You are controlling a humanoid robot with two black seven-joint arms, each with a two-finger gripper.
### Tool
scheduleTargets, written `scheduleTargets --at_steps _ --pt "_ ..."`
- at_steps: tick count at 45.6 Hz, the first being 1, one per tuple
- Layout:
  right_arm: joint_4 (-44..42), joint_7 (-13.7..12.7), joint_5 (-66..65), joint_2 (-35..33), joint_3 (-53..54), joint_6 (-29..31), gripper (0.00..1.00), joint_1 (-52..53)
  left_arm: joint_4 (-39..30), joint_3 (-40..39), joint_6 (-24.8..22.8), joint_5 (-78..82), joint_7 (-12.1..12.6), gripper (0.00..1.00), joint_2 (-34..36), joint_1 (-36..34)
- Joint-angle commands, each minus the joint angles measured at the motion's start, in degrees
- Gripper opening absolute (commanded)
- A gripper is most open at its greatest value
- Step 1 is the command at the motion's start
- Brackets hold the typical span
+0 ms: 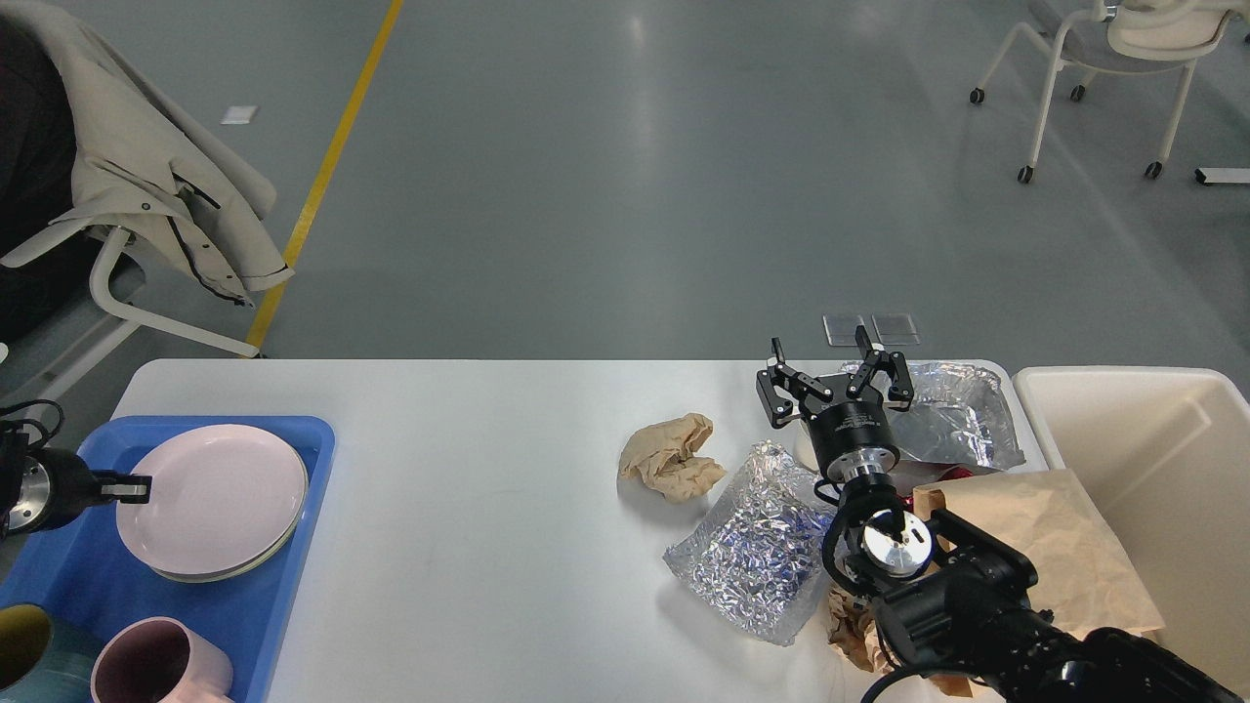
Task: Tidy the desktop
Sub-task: 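Open the left gripper and raise it off the plates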
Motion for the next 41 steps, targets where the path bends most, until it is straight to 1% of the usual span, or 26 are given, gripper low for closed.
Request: scheduleTargets --at_steps 1,6,10,12,17,21,25,30,32,36,41 --pt "0.01 0.0 -0.01 0.0 -0.01 0.01 1.0 0.0 0.02 -1.59 -0.02 -0.02 -0.74 0.62 0.32 -0.82" --pt "-0.08 0.0 -0.01 0.0 -0.01 0.01 1.0 0.0 0.02 -3.0 -0.2 -0.11 -1.89 0.73 0.41 -2.4" --pt "-0.08 0.0 -0.01 0.0 -0.01 0.01 1.0 0.0 0.02 -4.05 -0.63 -0.54 -3.03 0.76 0.94 -5.65" --pt "-0.08 0.0 -0.01 0.0 -0.01 0.01 1.0 0.0 0.02 -4.93 -1.51 -1.94 -4.08 0.8 1.9 -8.19" --pt "-0.08 0.0 -0.01 0.0 -0.01 0.01 1.0 0.0 0.2 -5.37 -4.41 -5.9 -5.05 0.82 2.96 -14.52" --pt "-0.08 0.0 -0.01 0.0 -0.01 0.01 1.0 0.0 0.2 -5.81 -7.57 -11.17 -5.14 0.82 2.96 -20.41" --pt "-0.08 0.0 -0.01 0.0 -0.01 -0.08 1.0 0.0 0.2 -9.58 -11.61 -19.33 -5.05 0.82 2.78 -24.19" --pt "-0.08 0.0 -0.01 0.0 -0.01 0.01 1.0 0.0 0.11 -16.61 -20.22 -30.15 -4.26 0.82 2.78 -26.92" --pt "-0.08 -0.08 -0.01 0.0 -0.01 -0.08 1.0 0.0 0.11 -20.91 -24.0 -34.62 -4.26 0.82 2.78 -27.28" --pt "-0.08 0.0 -0.01 0.0 -0.01 -0.08 1.0 0.0 -0.42 -33.55 -31.29 -43.24 -4.17 0.82 2.78 -25.7" --pt "-0.08 0.0 -0.01 0.0 -0.01 0.01 1.0 0.0 -0.68 -52.44 -39.91 -48.45 -3.39 0.83 2.61 -17.36"
